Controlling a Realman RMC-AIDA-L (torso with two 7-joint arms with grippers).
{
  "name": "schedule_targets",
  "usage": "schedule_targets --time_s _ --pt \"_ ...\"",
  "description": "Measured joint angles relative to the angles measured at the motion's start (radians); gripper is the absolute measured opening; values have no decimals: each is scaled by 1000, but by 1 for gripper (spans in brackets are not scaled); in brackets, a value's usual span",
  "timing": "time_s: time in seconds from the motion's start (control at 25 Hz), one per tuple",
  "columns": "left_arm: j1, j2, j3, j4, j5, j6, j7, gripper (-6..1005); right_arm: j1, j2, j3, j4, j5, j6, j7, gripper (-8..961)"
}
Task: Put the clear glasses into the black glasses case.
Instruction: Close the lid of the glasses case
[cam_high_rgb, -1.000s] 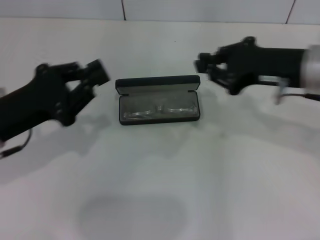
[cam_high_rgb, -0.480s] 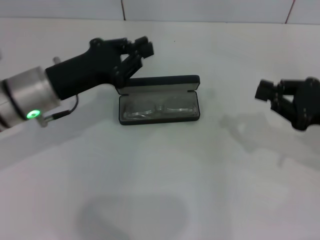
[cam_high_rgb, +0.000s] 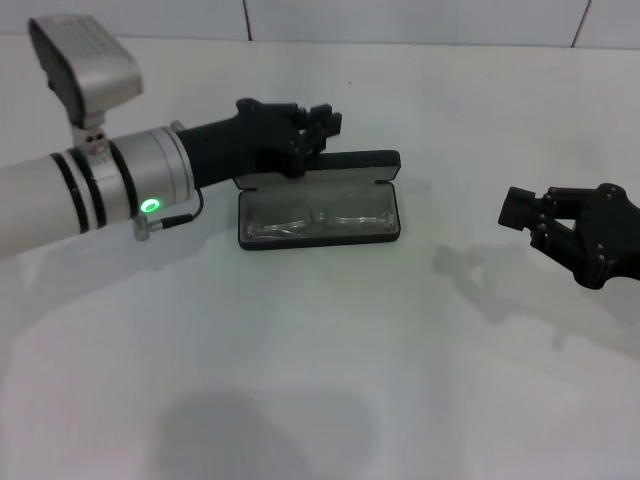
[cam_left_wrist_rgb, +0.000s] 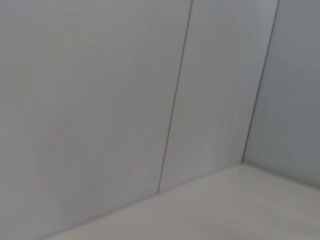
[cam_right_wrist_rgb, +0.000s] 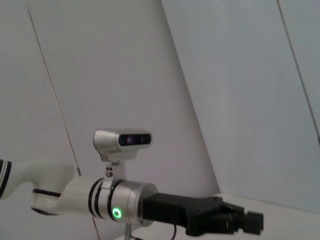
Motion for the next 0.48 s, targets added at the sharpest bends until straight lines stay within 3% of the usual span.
schedule_targets --time_s 0.48 --pt "-9 -6 25 -53 -9 -72 7 261 46 0 -12 36 0 9 -1 104"
